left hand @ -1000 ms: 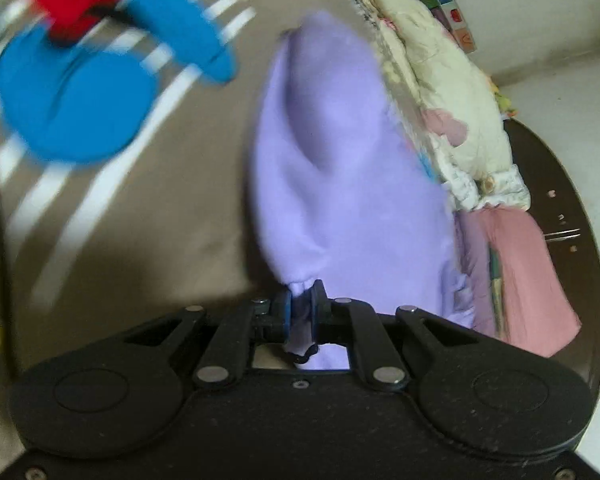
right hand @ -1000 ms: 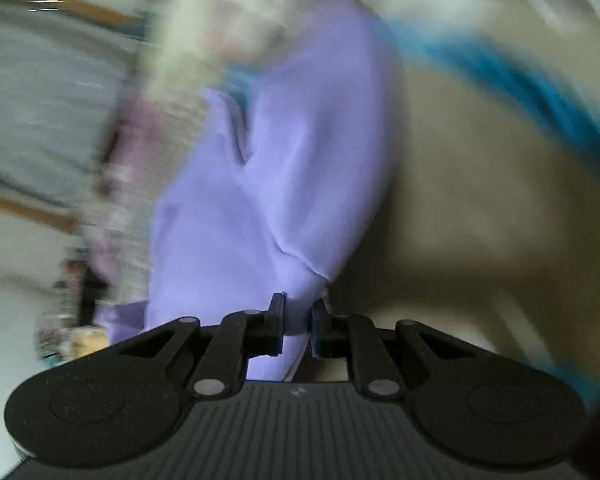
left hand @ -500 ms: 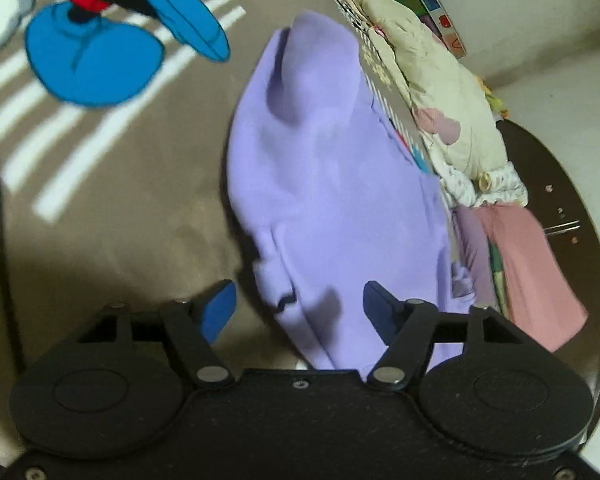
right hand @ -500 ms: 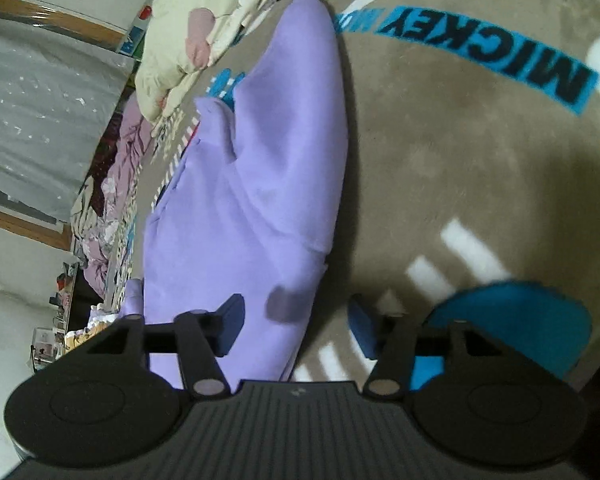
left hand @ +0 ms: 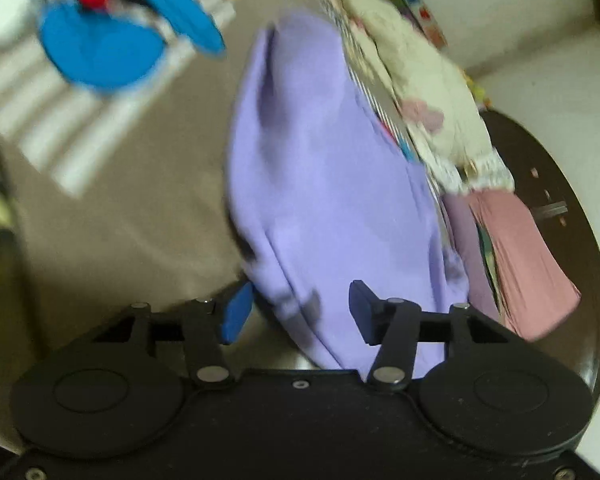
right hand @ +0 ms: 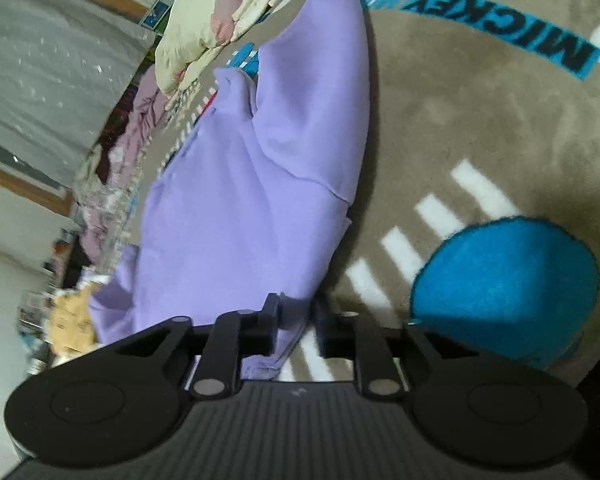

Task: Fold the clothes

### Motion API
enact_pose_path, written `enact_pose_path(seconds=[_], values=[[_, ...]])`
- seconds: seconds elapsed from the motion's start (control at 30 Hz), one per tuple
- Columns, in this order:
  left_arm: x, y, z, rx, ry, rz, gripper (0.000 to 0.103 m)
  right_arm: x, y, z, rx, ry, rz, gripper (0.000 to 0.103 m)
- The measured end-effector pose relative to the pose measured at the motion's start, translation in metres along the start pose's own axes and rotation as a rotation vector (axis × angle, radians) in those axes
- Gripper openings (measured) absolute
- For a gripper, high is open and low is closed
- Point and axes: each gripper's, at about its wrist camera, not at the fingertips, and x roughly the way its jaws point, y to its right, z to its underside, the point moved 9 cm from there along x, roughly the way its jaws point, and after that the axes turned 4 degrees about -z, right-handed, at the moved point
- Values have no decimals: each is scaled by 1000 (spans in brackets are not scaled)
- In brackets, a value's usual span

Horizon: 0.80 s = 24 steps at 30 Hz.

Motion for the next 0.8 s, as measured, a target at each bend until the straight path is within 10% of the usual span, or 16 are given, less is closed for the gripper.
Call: enact_pose_path(seconds=[0.07, 0.27, 0.63, 0.8], values=[[-9, -11, -20, -56, 55, 12, 53, -10, 0, -15, -13, 38, -12, 53], [-1, -42, -90, -113, 189, -47, 52, -23, 24, -67, 48, 157, -12, 53], [84, -11, -140, 8, 171, -91, 51, 21, 52, -152, 92, 262, 0, 53], [122, 4, -163, 64, 163, -111, 3, 50, 45, -174, 38, 266, -9, 52]])
